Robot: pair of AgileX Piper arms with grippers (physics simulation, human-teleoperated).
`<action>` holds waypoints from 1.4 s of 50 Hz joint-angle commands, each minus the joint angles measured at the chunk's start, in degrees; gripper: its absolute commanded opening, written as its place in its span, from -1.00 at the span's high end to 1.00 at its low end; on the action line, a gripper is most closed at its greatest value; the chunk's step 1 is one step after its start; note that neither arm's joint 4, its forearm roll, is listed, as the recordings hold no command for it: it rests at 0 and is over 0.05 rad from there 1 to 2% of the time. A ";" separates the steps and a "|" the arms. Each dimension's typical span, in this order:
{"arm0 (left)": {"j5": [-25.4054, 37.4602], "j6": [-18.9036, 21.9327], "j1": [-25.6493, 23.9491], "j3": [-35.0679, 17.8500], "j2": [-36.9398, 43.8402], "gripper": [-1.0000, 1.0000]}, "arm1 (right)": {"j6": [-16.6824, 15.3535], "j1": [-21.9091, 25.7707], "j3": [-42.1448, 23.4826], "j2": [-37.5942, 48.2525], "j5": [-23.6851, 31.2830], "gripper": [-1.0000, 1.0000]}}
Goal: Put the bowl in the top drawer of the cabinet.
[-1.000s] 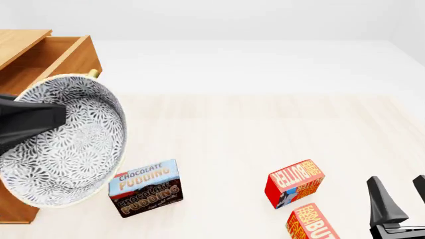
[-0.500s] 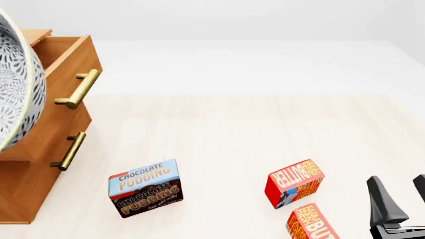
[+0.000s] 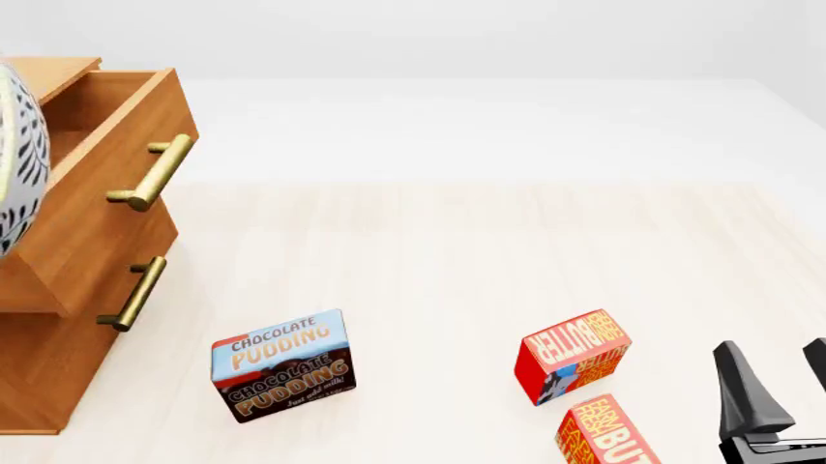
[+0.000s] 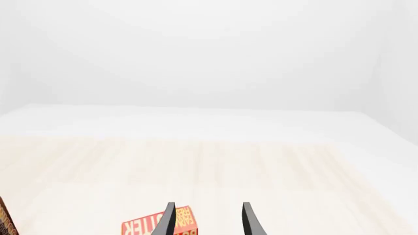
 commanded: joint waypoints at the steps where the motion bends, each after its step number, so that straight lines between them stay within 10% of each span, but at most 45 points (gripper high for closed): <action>1: 0.04 -1.20 1.14 0.07 0.37 1.00 | 0.17 -0.12 0.01 0.00 0.08 -1.00; 36: 0.00 -19.79 12.88 -1.43 3.90 1.00 | 0.14 0.04 0.00 0.00 -0.12 -1.00; 70: -0.54 -27.77 25.28 0.32 8.76 1.00 | 0.19 -0.06 0.00 0.00 -0.18 -1.00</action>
